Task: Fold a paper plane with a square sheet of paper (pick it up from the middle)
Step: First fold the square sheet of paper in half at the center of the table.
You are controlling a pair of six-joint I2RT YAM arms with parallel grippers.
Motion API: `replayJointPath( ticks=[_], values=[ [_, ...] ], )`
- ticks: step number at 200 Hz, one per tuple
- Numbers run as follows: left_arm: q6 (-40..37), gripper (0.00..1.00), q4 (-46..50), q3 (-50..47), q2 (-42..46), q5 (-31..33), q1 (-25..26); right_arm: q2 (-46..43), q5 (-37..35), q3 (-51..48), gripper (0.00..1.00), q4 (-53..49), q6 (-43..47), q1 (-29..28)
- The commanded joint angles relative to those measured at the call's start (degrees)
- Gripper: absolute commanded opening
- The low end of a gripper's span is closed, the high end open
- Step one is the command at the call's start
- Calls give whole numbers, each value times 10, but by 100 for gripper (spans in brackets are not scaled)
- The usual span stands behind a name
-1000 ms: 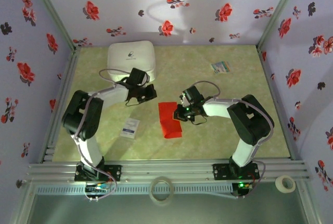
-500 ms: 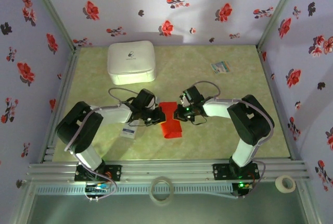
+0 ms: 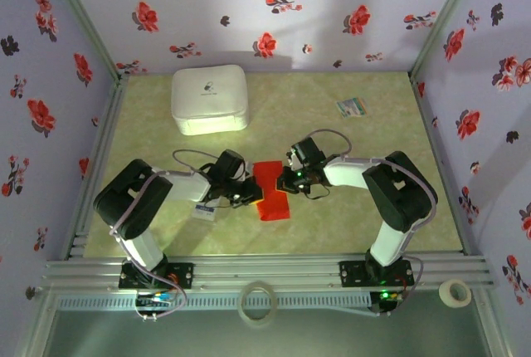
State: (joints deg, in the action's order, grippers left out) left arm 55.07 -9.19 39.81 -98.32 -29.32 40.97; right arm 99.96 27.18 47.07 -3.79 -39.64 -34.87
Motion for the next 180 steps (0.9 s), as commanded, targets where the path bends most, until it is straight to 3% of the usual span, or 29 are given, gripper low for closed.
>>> replayJointPath(
  ticks=[1,53,114,180],
  values=[
    [-41,0,63,-8,1,25,-1,27,-58,-27,0,-54,-8,-4],
    [-80,1,116,-7,30,52,-1,26,-59,-27,0,-54,-8,-3],
    [-23,0,68,-11,110,40,3,22,-63,-29,0,-57,-8,-4],
    [17,0,-21,-17,43,0,28,23,-62,-30,0,-54,-10,-4]
  ],
)
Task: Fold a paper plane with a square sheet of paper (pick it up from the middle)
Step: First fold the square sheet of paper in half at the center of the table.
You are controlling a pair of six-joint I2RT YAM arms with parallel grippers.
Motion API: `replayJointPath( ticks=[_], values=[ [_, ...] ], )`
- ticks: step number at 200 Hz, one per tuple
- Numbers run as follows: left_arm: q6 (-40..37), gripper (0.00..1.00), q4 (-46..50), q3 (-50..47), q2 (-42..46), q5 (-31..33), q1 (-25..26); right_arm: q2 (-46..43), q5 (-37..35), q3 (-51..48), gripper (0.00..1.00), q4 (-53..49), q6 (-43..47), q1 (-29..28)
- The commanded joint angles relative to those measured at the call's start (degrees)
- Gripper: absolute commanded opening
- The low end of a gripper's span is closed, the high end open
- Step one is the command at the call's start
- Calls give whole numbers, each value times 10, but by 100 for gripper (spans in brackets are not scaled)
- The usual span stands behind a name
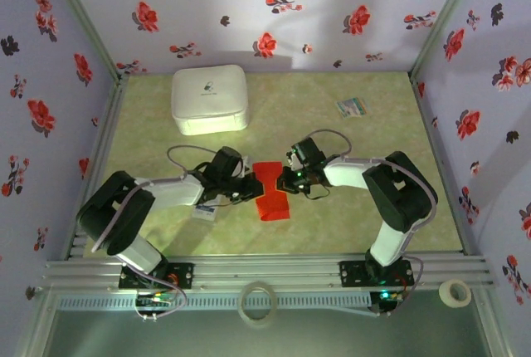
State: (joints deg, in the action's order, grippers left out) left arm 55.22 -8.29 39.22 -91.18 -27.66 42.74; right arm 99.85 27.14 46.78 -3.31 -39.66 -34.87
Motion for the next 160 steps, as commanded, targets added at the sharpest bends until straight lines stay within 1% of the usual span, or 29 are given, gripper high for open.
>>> replayJointPath(
  ticks=[1,50,79,113,160],
  values=[
    [16,0,-31,-12,-30,-16,10,24,-62,-27,0,-59,-9,-4],
    [-3,0,-36,-42,-64,-17,11,25,-61,-28,0,-59,-9,-4],
    [-27,0,-9,-58,-70,-7,12,27,-62,-27,0,-60,-8,-4],
    [-55,0,24,-84,-48,10,11,27,-62,-27,0,-60,-9,-4],
    [-71,0,60,-88,8,9,11,25,-63,-28,0,-60,-9,-3]
  ],
)
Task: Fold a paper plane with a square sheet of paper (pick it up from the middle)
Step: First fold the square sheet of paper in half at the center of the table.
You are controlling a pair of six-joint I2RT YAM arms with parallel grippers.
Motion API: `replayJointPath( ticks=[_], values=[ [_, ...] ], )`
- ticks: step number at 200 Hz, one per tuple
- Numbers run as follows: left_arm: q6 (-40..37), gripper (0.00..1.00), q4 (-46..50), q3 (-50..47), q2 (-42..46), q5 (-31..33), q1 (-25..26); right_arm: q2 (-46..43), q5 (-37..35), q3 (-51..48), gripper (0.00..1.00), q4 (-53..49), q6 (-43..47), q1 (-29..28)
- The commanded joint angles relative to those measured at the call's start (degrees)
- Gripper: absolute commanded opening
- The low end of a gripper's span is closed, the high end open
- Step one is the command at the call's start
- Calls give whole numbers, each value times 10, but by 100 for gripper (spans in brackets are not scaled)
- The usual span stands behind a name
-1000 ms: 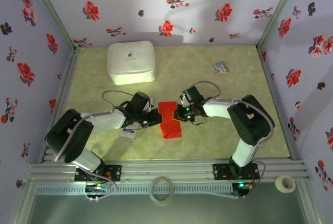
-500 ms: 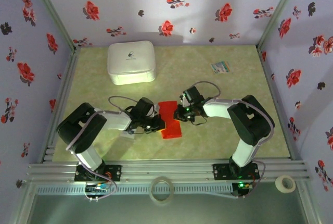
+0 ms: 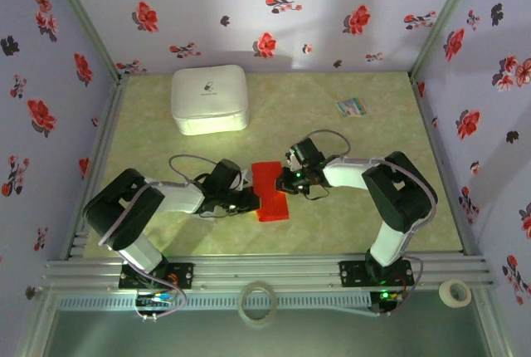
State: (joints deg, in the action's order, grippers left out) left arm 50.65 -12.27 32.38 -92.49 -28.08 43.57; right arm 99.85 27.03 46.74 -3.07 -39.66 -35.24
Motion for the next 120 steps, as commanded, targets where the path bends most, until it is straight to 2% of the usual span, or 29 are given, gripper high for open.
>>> replayJointPath(
  ticks=[1,33,61,120],
  values=[
    [-25,0,101,-19,22,13,3,25,-62,-28,0,-62,-10,0],
    [-12,1,111,5,61,14,3,24,-61,-28,0,-62,-10,0],
    [21,1,79,17,74,11,4,24,-61,-28,0,-63,-10,0],
    [84,1,-52,2,17,-34,8,27,-61,-25,0,-64,-10,-1]
  ],
)
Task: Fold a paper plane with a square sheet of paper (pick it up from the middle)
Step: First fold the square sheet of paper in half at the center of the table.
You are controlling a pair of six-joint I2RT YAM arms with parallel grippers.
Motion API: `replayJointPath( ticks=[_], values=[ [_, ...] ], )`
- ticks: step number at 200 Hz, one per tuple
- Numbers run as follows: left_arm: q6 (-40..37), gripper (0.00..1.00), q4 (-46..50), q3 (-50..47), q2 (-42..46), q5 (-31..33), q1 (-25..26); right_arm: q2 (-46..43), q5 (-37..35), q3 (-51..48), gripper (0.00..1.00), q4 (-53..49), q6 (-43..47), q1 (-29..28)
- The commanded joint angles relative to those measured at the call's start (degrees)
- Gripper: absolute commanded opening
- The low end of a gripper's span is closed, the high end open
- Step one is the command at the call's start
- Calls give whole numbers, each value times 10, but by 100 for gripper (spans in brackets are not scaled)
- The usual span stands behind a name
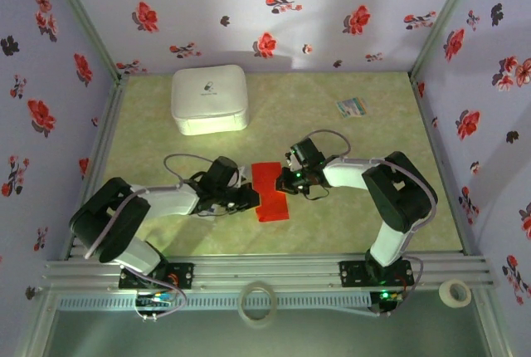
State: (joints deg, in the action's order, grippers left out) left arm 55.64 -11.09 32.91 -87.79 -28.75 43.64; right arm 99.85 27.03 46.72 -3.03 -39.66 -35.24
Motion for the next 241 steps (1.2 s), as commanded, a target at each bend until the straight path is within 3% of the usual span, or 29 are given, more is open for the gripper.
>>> replayJointPath(
  ticks=[1,72,189,241],
  values=[
    [35,1,-65,-4,-31,-27,7,27,-61,-25,0,-65,-10,-1],
    [29,1,-73,-47,-67,-28,16,30,-61,-25,0,-65,-9,-1],
    [-76,2,112,-23,12,33,45,32,-63,-25,0,-65,-11,-1],
    [-48,3,98,-2,56,60,45,31,-65,-27,0,-64,-11,-2]
  ],
)
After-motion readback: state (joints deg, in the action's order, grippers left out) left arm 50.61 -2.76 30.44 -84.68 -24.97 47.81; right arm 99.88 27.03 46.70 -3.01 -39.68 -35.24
